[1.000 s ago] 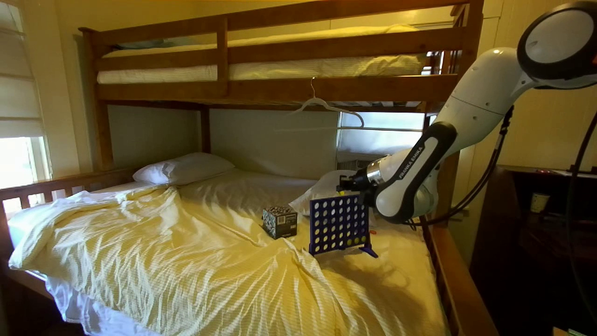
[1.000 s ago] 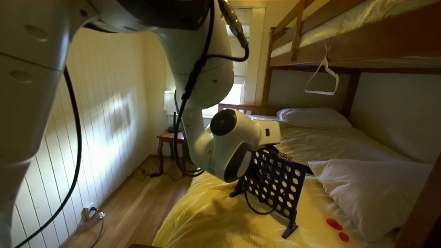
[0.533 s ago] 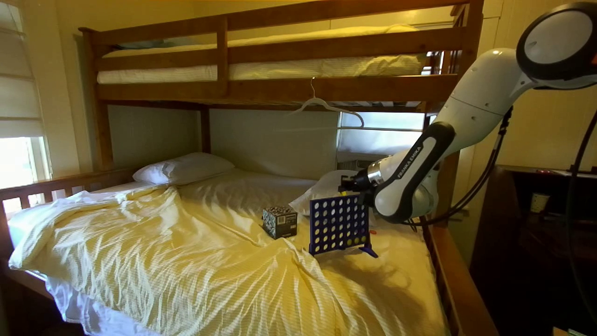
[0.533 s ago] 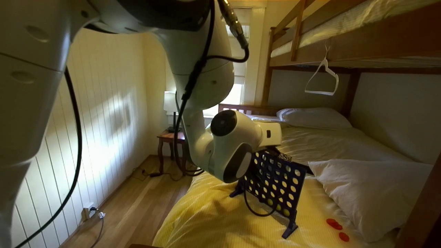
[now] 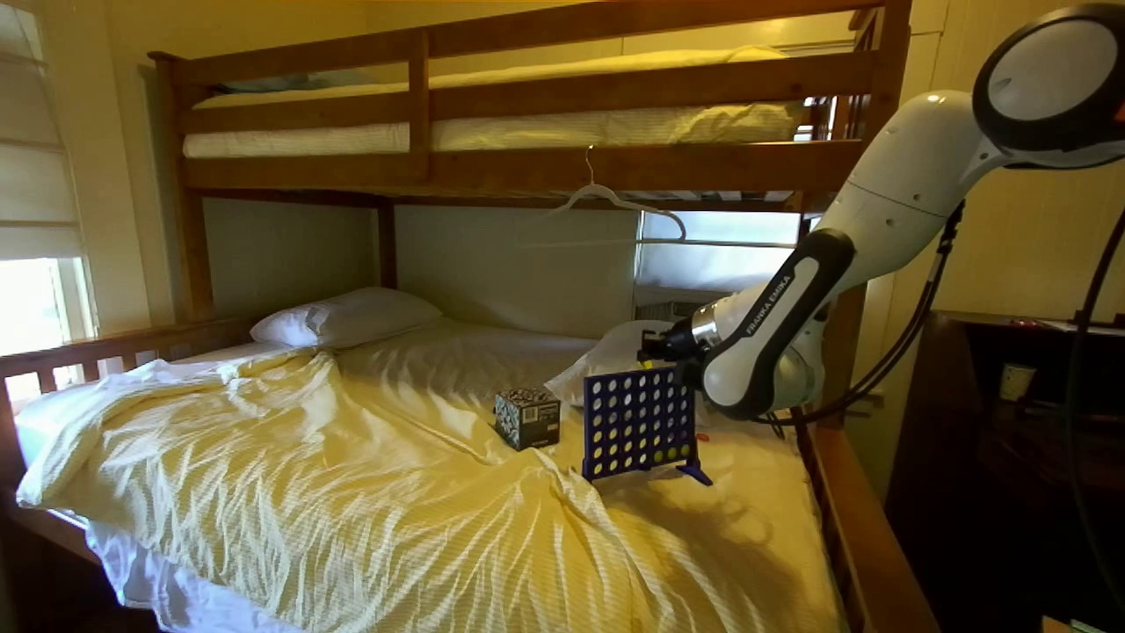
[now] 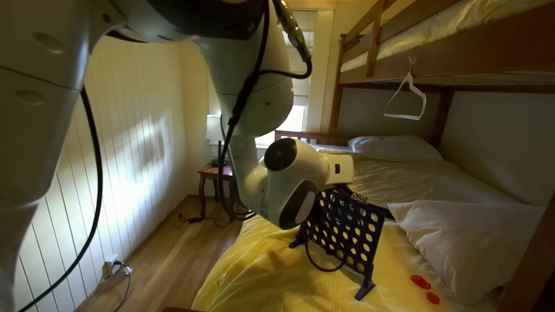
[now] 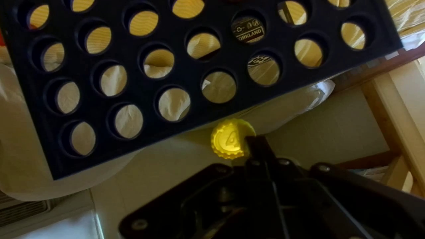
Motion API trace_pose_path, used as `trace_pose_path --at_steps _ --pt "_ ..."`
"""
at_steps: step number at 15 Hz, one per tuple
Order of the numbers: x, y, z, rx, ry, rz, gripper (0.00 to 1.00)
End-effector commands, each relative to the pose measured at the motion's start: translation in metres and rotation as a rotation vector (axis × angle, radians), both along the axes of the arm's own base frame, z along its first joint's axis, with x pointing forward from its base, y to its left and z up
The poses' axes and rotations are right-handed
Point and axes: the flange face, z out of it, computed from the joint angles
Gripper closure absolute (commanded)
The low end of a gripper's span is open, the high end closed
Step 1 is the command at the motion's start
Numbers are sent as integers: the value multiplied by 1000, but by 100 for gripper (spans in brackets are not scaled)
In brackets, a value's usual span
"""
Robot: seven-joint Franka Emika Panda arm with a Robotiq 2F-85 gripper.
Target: Put the yellow chip inside the gameboard.
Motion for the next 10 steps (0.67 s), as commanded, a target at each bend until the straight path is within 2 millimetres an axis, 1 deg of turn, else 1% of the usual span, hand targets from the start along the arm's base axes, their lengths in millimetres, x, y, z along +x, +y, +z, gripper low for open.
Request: trace_pose_path --at_steps 1,10 --pt "7 4 0 22 -4 -24 100" --pt "10 3 -2 31 -13 -64 100"
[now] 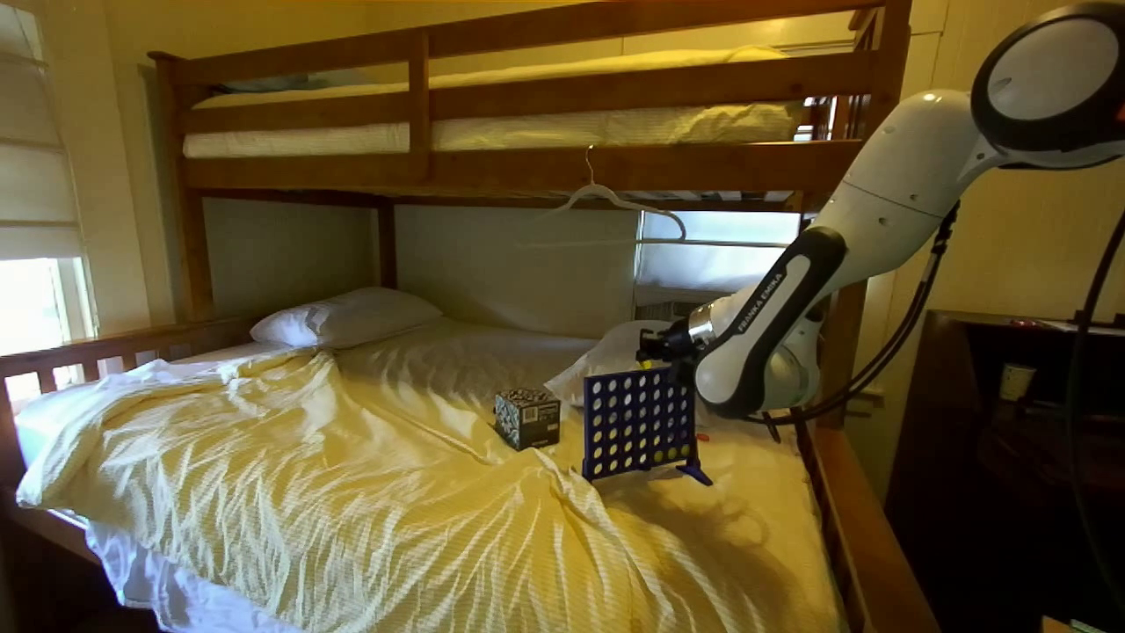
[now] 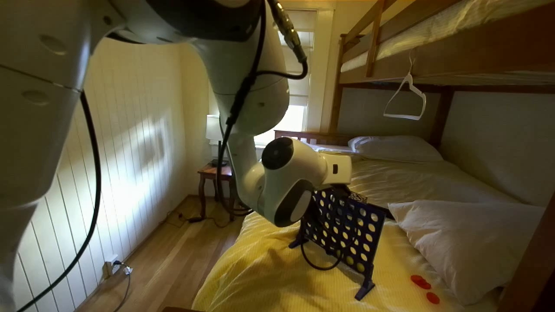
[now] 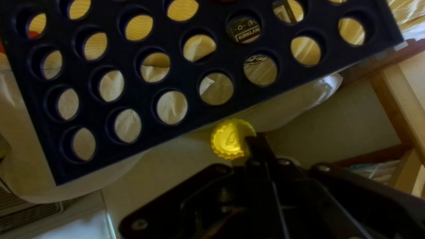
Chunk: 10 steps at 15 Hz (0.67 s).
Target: Put the yellow chip inside the gameboard.
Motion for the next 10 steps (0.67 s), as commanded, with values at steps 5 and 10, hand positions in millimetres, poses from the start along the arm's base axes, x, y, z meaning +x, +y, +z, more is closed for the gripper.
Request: trace_pose_path --at_steps 5,10 --pt "12 0 -4 5 2 -26 100" --pt "12 2 -6 -2 14 -17 100"
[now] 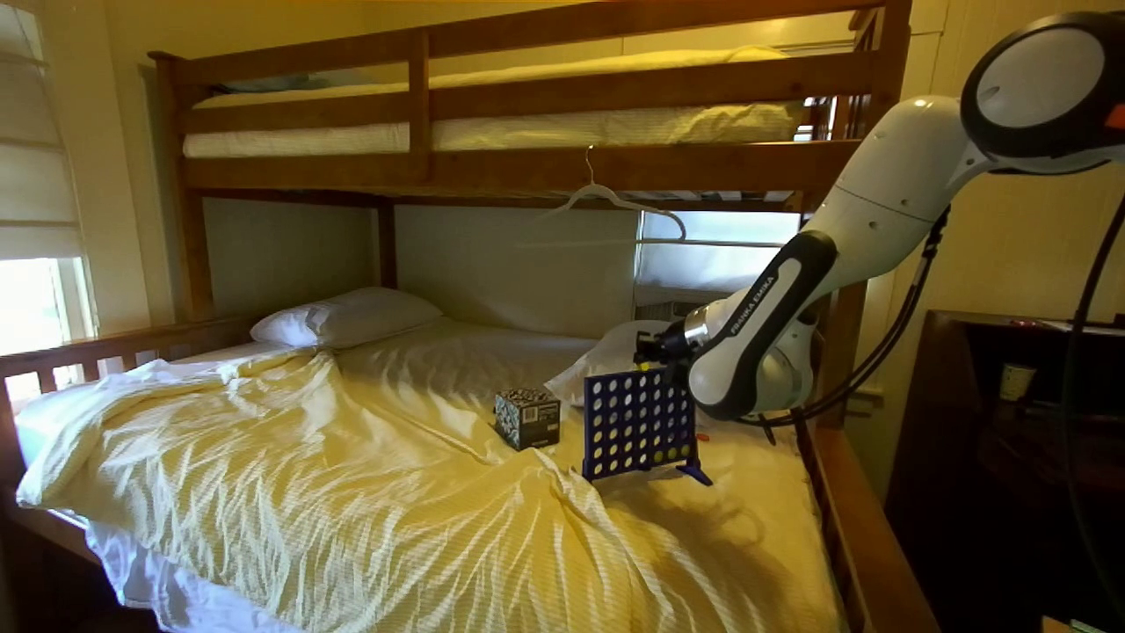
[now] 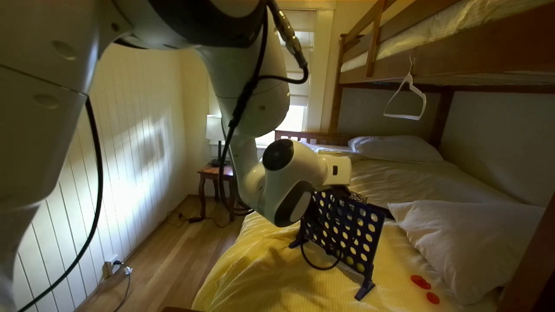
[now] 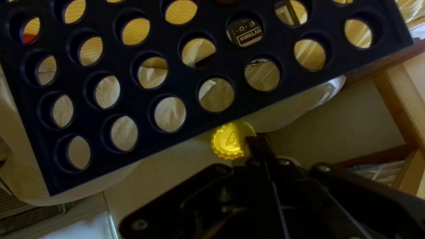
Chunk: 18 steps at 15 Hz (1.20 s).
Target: Put the yellow chip inside the gameboard.
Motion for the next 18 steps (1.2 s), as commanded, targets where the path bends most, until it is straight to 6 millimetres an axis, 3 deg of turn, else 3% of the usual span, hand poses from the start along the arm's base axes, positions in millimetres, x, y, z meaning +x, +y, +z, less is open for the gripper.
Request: trace_pose_path --at_steps 1,11,18 --pt "5 1 -1 -6 14 -6 100" --pt "8 1 -5 -41 42 7 100" --pt "0 8 -11 -118 28 49 100"
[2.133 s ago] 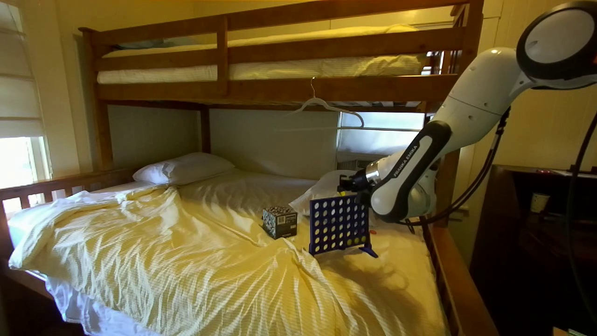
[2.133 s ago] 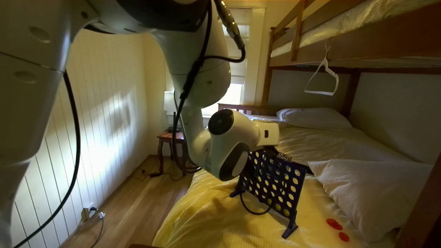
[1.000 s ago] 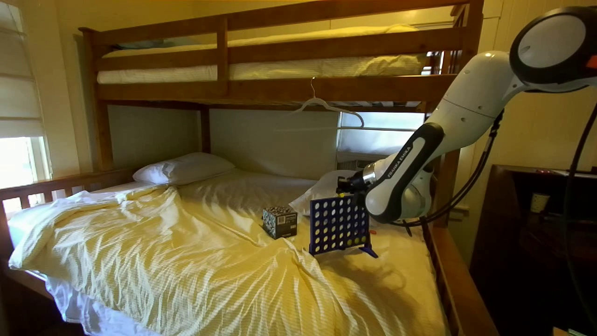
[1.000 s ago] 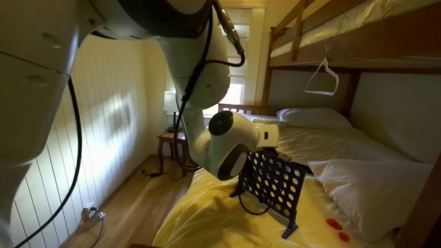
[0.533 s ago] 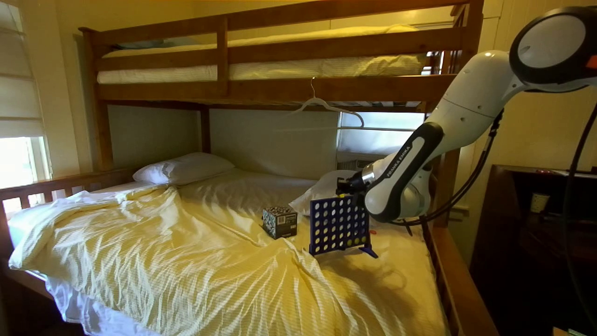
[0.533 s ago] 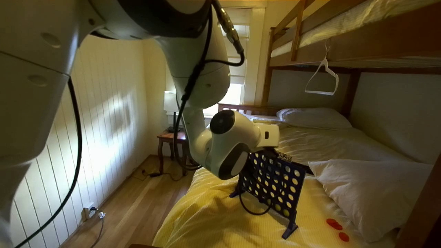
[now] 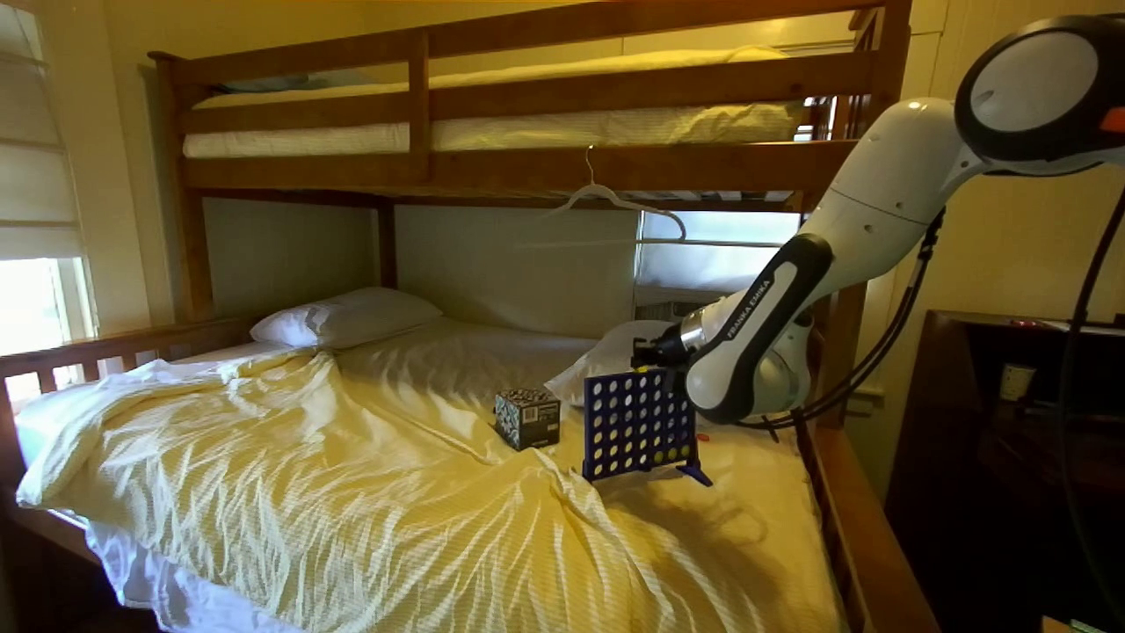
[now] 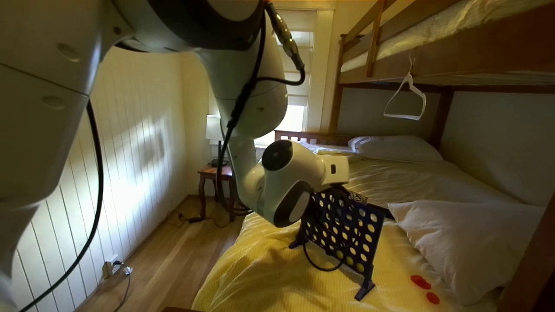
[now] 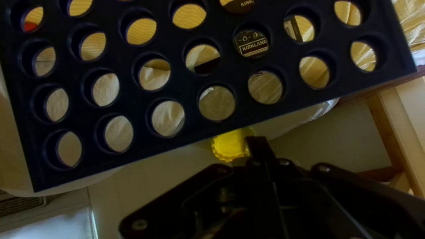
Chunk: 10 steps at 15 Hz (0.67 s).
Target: Put the yellow chip inside the gameboard.
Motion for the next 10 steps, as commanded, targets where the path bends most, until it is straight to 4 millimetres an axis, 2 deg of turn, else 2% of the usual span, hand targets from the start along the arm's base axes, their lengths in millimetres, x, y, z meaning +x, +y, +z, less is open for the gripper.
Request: trace_pose_path --at_steps 1,10 --pt "-4 3 -7 -43 -7 3 100" --pt "-1 4 -12 -95 44 25 100"
